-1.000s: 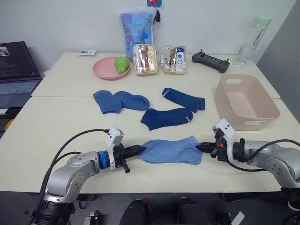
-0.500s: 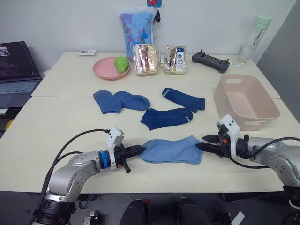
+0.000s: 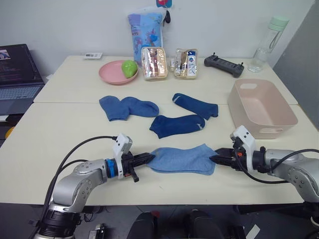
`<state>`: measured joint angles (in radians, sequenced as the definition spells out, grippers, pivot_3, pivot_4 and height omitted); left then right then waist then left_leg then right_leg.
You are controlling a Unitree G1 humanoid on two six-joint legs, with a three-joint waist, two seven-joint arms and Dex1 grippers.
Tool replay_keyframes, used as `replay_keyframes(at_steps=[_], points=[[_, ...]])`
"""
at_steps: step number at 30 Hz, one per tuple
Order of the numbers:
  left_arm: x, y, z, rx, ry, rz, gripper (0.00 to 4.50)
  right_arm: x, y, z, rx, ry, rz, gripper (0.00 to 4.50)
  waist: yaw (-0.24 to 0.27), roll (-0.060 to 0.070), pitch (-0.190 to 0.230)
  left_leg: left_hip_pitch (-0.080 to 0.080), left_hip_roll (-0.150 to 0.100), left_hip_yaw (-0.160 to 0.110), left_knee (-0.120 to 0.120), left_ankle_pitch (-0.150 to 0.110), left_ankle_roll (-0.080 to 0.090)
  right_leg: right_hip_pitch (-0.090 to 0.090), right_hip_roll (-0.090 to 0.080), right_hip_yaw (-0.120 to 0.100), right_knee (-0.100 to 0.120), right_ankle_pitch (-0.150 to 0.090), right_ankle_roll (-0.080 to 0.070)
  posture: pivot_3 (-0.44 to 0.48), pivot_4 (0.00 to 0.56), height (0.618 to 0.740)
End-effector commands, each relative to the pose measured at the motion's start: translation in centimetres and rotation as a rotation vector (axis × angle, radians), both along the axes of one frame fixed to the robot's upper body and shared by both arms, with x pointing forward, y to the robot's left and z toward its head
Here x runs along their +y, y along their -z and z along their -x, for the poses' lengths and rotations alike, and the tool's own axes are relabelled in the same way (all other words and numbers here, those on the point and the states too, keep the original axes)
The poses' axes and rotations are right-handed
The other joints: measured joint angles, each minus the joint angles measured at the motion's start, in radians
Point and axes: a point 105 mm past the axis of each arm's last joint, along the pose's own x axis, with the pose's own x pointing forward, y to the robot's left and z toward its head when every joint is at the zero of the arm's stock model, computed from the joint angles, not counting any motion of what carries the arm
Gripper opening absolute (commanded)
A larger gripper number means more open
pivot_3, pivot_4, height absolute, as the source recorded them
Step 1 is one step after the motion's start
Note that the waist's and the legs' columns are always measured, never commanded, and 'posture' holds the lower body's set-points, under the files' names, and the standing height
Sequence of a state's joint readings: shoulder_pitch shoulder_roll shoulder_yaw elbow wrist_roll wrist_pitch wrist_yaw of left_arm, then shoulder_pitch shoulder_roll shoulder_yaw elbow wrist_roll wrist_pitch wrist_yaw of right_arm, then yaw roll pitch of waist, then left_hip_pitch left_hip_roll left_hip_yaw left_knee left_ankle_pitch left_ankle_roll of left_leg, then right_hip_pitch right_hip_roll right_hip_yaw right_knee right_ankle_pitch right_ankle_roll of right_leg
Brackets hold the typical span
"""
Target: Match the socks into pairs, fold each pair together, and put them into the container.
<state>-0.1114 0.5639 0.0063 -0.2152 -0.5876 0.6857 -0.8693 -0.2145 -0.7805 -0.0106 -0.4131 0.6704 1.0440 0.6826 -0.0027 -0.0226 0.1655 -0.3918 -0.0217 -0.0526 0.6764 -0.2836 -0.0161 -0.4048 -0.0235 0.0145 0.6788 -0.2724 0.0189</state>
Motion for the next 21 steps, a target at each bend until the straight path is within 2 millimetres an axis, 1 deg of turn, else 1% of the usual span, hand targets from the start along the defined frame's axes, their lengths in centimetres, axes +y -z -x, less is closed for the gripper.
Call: replay_keyframes(at_steps=[1, 3, 7, 10, 15, 19, 21], points=[[-0.3, -0.4, 0.0, -0.027, 0.024, 0.004, 0.00, 0.3, -0.9, 0.3, -0.032, -0.034, -0.003, 0.79, 0.000, 0.000, 0.000, 0.000, 0.000, 0.000, 0.000, 0.000, 0.000, 0.000, 0.000, 0.000, 0.000, 0.000, 0.000, 0.000, 0.150, 0.740], [-0.3, -0.4, 0.0, -0.026, 0.025, 0.002, 0.00, 0.1, -1.1, 0.2, -0.040, -0.017, -0.001, 0.04, 0.000, 0.000, 0.000, 0.000, 0.000, 0.000, 0.000, 0.000, 0.000, 0.000, 0.000, 0.000, 0.000, 0.000, 0.000, 0.000, 0.150, 0.740], [-0.2, -0.2, 0.0, -0.028, 0.024, -0.008, 0.00, 0.0, -2.1, 0.4, -0.020, -0.002, -0.048, 0.02, 0.000, 0.000, 0.000, 0.000, 0.000, 0.000, 0.000, 0.000, 0.000, 0.000, 0.000, 0.000, 0.000, 0.000, 0.000, 0.000, 0.150, 0.740], [-0.2, -0.1, 0.0, -0.029, 0.023, -0.008, 0.00, 0.0, -2.5, 0.9, 0.004, 0.002, -0.075, 0.02, 0.000, 0.000, 0.000, 0.000, 0.000, 0.000, 0.000, 0.000, 0.000, 0.000, 0.000, 0.000, 0.000, 0.000, 0.000, 0.000, 0.150, 0.740], [-0.4, 0.1, -0.2, -0.031, 0.021, -0.008, 0.00, 0.5, -2.1, 1.9, 0.067, -0.008, -0.097, 0.02, 0.000, 0.000, 0.000, 0.000, 0.000, 0.000, 0.000, 0.000, 0.000, 0.000, 0.000, 0.000, 0.000, 0.000, 0.000, 0.000, 0.150, 0.740], [-0.4, 0.2, -0.2, -0.032, 0.027, -0.017, 0.00, 0.5, -1.9, 1.9, 0.089, 0.018, -0.109, 0.02, 0.000, 0.000, 0.000, 0.000, 0.000, 0.000, 0.000, 0.000, 0.000, 0.000, 0.000, 0.000, 0.000, 0.000, 0.000, 0.000, 0.150, 0.740], [-0.4, 0.2, -0.2, -0.034, 0.028, -0.016, 0.00, 0.2, -1.9, 1.6, 0.083, 0.036, -0.098, 0.02, 0.000, 0.000, 0.000, 0.000, 0.000, 0.000, 0.000, 0.000, 0.000, 0.000, 0.000, 0.000, 0.000, 0.000, 0.000, 0.000, 0.150, 0.740]])
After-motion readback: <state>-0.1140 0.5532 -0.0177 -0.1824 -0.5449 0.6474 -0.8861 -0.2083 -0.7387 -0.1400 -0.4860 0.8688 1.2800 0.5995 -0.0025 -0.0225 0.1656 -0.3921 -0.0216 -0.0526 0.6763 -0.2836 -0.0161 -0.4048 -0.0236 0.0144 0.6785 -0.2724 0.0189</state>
